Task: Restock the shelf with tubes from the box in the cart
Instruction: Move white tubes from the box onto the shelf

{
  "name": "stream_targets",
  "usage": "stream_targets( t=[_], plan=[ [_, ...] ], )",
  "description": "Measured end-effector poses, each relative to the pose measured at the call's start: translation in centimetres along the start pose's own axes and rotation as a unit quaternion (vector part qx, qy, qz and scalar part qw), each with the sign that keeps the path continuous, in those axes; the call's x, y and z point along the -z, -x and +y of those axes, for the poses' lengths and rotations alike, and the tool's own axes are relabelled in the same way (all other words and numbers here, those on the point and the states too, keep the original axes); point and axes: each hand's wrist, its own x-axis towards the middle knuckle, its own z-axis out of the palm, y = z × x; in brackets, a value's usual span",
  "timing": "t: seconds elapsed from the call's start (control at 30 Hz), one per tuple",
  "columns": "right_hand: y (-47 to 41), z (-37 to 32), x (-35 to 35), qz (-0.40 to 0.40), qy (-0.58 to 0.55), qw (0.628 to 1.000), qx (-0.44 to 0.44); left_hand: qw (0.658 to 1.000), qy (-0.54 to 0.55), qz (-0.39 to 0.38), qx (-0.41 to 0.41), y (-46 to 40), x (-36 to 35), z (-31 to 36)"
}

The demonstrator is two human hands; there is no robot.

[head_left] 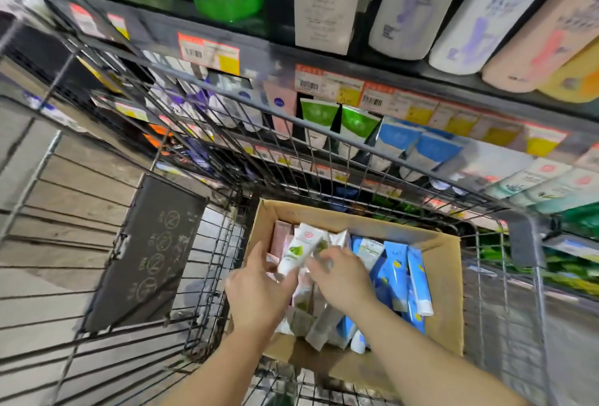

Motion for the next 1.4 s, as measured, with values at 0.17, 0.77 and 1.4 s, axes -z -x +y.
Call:
stream_targets(
  t=[0.17, 0.77, 1.4],
  plan=[
    [-0.1, -0.4, 1.0, -0.054, -0.335, 0.939, -0.063, 0.989, 0.144, -0.012, -0.025, 1.3, 0.0, 2.6],
    [-0.4, 10.5, 1.0, 0.106, -0.244, 0.963, -0.052, 0.979, 0.042, -0.115, 0.163, -1.3, -10.2, 4.0],
    [13.6, 5.8, 14.7, 0.19, -0.256, 0.948, 0.012, 0.943, 0.295, -0.137, -0.075, 9.6, 6.3, 17.0]
  ],
)
